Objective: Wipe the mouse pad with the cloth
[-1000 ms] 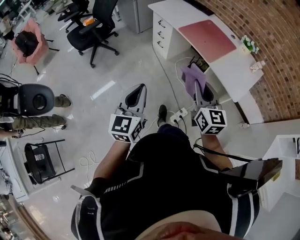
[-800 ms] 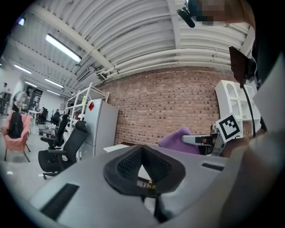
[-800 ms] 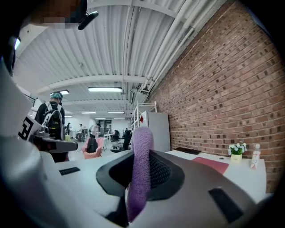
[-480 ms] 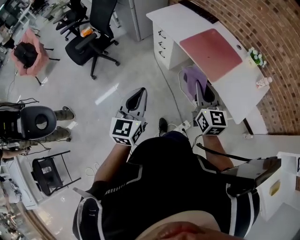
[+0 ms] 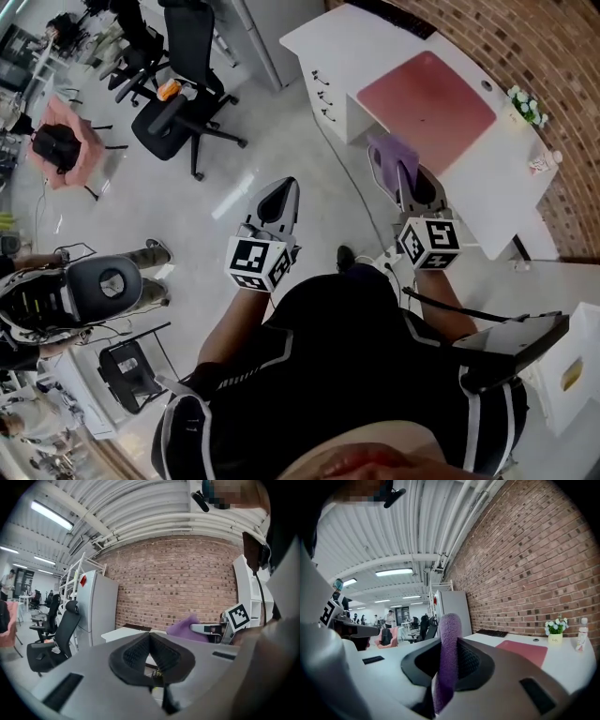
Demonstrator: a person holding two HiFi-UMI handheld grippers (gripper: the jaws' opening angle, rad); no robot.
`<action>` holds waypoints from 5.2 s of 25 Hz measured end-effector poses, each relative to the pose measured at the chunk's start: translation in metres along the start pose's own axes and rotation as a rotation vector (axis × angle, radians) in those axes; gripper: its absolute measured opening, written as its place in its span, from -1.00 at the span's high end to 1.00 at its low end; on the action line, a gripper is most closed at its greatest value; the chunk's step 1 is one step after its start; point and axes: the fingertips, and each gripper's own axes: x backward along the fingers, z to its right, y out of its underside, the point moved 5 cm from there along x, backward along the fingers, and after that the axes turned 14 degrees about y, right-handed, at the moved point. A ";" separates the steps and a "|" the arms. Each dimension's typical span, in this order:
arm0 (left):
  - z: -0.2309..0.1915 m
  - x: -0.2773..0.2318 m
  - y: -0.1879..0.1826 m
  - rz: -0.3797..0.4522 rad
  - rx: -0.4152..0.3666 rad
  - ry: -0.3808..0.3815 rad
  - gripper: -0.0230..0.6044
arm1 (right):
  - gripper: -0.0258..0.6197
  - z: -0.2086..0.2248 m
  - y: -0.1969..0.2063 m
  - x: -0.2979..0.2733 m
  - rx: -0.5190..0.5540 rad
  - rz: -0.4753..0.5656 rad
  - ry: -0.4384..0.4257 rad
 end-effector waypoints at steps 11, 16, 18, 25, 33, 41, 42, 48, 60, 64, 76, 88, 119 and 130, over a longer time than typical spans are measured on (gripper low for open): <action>-0.027 -0.073 0.008 -0.019 0.023 0.042 0.92 | 0.74 0.037 -0.003 -0.059 0.032 -0.026 0.019; -0.044 -0.084 0.004 -0.004 0.037 0.043 0.92 | 0.74 0.032 -0.017 -0.072 0.061 -0.006 0.007; -0.044 -0.090 0.001 0.003 0.036 0.054 0.92 | 0.74 0.034 -0.019 -0.076 0.059 -0.007 0.012; -0.065 -0.109 0.000 -0.021 0.046 0.121 0.92 | 0.74 0.028 -0.019 -0.095 0.043 -0.020 0.047; -0.126 -0.167 -0.009 -0.022 0.016 0.250 0.92 | 0.74 0.026 -0.024 -0.145 0.010 0.016 0.146; -0.171 -0.243 -0.020 -0.063 -0.007 0.398 0.92 | 0.74 0.039 -0.022 -0.199 -0.044 0.002 0.255; -0.178 -0.250 -0.020 -0.067 -0.013 0.413 0.92 | 0.73 0.039 -0.019 -0.206 -0.051 -0.003 0.268; -0.214 -0.292 -0.027 -0.066 -0.045 0.493 0.92 | 0.74 0.033 -0.014 -0.248 -0.056 -0.019 0.337; -0.258 -0.358 -0.005 -0.134 -0.058 0.598 0.92 | 0.74 0.039 0.036 -0.313 -0.093 -0.102 0.418; -0.256 -0.371 0.019 -0.183 -0.051 0.623 0.92 | 0.74 0.048 0.075 -0.336 -0.156 -0.173 0.419; -0.258 -0.402 0.048 -0.274 -0.049 0.558 0.92 | 0.74 0.063 0.141 -0.406 -0.268 -0.311 0.327; -0.254 -0.421 0.087 -0.398 -0.040 0.507 0.92 | 0.73 0.099 0.184 -0.412 -0.280 -0.417 0.415; -0.171 -0.459 0.113 -0.490 0.030 0.685 0.91 | 0.73 0.161 0.221 -0.304 -0.395 -0.495 0.649; -0.132 -0.463 0.116 -0.509 -0.018 0.800 0.91 | 0.73 0.186 0.227 -0.249 -0.415 -0.492 0.765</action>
